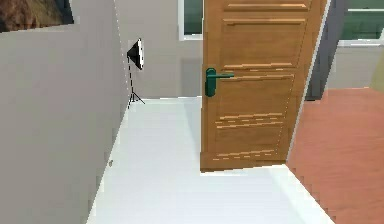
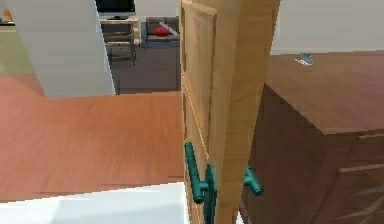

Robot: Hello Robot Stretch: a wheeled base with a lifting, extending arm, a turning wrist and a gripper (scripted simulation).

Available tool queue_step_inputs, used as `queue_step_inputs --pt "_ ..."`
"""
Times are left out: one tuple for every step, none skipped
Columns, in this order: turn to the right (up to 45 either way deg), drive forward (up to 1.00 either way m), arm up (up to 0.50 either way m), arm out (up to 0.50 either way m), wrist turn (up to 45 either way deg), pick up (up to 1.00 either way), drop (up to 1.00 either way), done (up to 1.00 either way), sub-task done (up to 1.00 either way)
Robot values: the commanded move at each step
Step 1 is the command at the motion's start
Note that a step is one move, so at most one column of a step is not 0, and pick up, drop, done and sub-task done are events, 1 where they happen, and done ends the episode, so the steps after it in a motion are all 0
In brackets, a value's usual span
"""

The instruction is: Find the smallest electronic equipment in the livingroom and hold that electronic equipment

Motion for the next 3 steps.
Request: queue_step_inputs --pt "0.0 0.15 0.00 0.00 0.0 0.00 0.00 0.00 0.00" --pt "45.0 0.00 0.00 0.00 0.0 0.00 0.00 0.00 0.00" --pt "27.0 0.00 0.00 0.00 0.0 0.00 0.00 0.00 0.00"
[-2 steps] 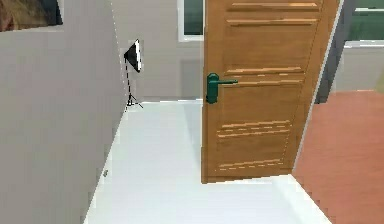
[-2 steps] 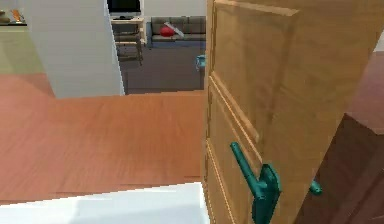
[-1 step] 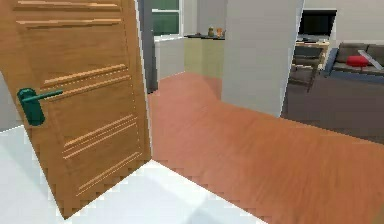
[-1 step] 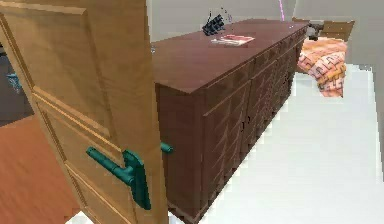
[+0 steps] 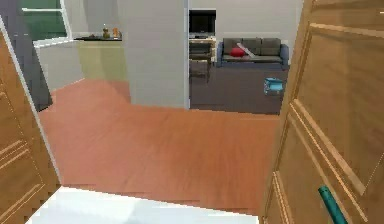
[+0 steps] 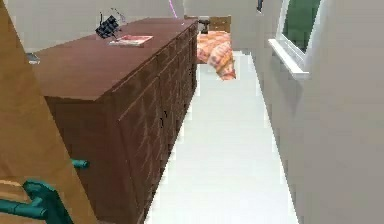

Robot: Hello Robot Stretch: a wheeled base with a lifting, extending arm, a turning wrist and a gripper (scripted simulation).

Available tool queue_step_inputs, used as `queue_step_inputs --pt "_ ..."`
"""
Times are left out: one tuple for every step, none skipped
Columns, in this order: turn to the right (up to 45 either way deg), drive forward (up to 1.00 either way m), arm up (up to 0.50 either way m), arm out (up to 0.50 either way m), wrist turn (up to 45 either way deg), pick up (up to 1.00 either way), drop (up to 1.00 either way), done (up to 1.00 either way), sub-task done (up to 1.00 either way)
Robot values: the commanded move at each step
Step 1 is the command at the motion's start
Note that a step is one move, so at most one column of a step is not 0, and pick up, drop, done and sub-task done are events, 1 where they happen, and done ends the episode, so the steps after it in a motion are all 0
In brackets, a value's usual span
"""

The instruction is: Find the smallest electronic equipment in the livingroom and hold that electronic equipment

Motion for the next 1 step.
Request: queue_step_inputs --pt "0.0 1.00 0.00 0.00 0.0 0.00 0.00 0.00 0.00"
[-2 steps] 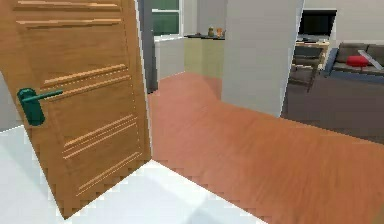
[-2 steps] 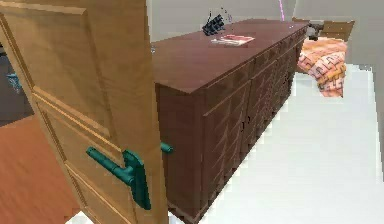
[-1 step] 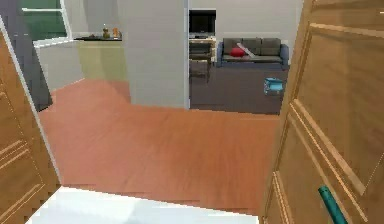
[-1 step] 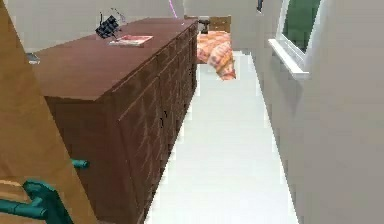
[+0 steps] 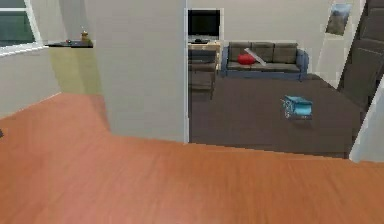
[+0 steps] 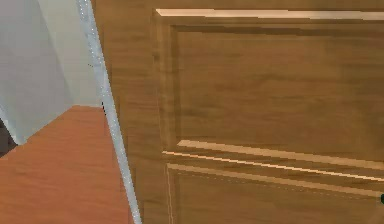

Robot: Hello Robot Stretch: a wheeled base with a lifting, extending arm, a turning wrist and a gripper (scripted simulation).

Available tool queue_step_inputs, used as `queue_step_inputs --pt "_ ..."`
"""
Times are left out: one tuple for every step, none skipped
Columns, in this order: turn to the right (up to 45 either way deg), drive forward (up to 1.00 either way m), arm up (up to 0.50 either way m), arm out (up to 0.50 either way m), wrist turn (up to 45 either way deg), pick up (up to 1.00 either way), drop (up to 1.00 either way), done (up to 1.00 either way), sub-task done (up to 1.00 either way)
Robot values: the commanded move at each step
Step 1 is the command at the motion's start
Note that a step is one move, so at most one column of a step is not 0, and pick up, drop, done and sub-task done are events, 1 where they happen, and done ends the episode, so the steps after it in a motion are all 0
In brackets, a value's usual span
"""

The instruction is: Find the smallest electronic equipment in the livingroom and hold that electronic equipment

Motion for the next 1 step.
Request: queue_step_inputs --pt "6.0 0.00 0.00 0.00 0.0 0.00 0.00 0.00 0.00"
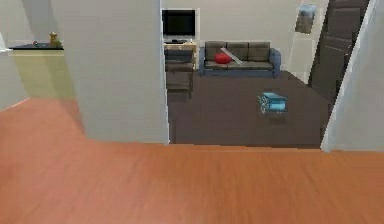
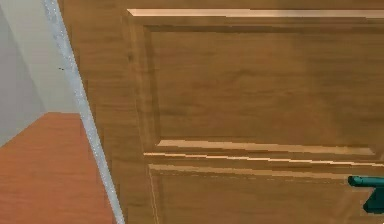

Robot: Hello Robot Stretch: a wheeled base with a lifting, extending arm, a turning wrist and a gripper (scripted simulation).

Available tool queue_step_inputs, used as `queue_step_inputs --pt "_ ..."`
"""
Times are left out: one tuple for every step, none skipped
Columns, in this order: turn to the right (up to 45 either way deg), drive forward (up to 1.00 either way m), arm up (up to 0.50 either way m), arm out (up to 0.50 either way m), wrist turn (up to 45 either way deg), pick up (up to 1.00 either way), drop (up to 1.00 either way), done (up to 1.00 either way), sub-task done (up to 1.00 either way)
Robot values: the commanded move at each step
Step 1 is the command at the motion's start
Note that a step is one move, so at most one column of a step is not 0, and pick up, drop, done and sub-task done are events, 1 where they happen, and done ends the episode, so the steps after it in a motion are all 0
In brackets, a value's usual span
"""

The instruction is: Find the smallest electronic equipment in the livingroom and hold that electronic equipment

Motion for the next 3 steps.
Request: queue_step_inputs --pt "0.0 0.40 0.00 0.00 0.0 0.00 0.00 0.00 0.00" --pt "6.0 0.00 0.00 0.00 0.0 0.00 0.00 0.00 0.00" --pt "0.0 1.00 0.00 0.00 0.0 0.00 0.00 0.00 0.00"
